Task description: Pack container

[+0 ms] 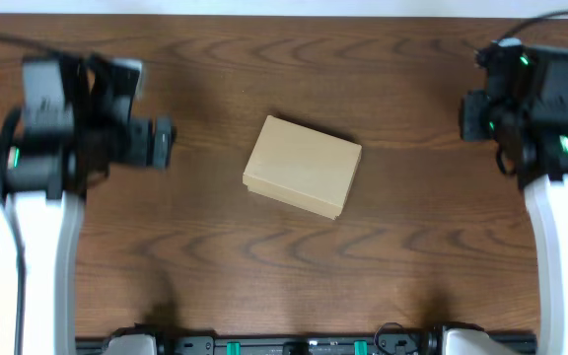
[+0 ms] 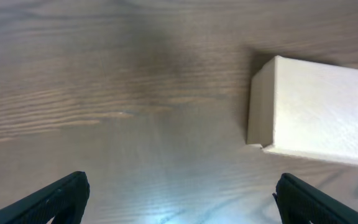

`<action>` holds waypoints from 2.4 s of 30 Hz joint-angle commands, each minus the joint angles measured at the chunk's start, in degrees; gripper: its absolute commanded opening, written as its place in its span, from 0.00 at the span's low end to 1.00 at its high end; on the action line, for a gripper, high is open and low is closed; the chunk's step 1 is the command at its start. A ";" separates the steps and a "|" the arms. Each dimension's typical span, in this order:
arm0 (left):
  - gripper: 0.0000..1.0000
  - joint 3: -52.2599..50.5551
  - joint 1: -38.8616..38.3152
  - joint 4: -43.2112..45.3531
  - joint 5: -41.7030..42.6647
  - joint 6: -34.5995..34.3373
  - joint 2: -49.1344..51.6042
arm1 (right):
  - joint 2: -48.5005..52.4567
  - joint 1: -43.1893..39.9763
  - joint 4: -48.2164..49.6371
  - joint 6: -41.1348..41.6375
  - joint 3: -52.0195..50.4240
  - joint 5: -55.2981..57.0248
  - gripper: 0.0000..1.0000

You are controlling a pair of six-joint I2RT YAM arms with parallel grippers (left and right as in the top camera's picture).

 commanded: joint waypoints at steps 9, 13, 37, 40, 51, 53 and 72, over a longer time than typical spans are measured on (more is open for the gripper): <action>0.96 -15.47 0.04 -3.17 -2.19 -4.35 -26.43 | -37.13 -0.46 4.28 3.65 -28.44 -0.02 0.55; 0.96 -17.44 0.04 -3.02 -6.88 -1.81 -31.54 | -46.14 -0.46 4.24 1.70 -33.77 -2.86 0.67; 0.95 -41.31 0.20 38.51 -0.72 2.12 -29.16 | -50.05 -0.46 12.96 5.29 -49.03 -5.18 0.72; 0.95 -41.70 0.20 42.07 -0.72 3.02 -28.17 | -50.05 -0.46 18.75 5.22 -51.52 -4.94 0.75; 0.95 -41.70 0.13 37.86 -0.72 2.93 -27.96 | -49.99 -0.46 28.39 -0.55 -52.06 -4.98 0.99; 0.95 -41.70 0.13 34.73 -0.74 2.93 -27.96 | -49.99 -0.46 28.59 0.13 -52.06 -4.98 0.99; 0.95 -41.70 0.15 21.55 -5.68 3.34 -27.96 | -49.99 -0.46 28.15 0.31 -52.06 -4.98 0.99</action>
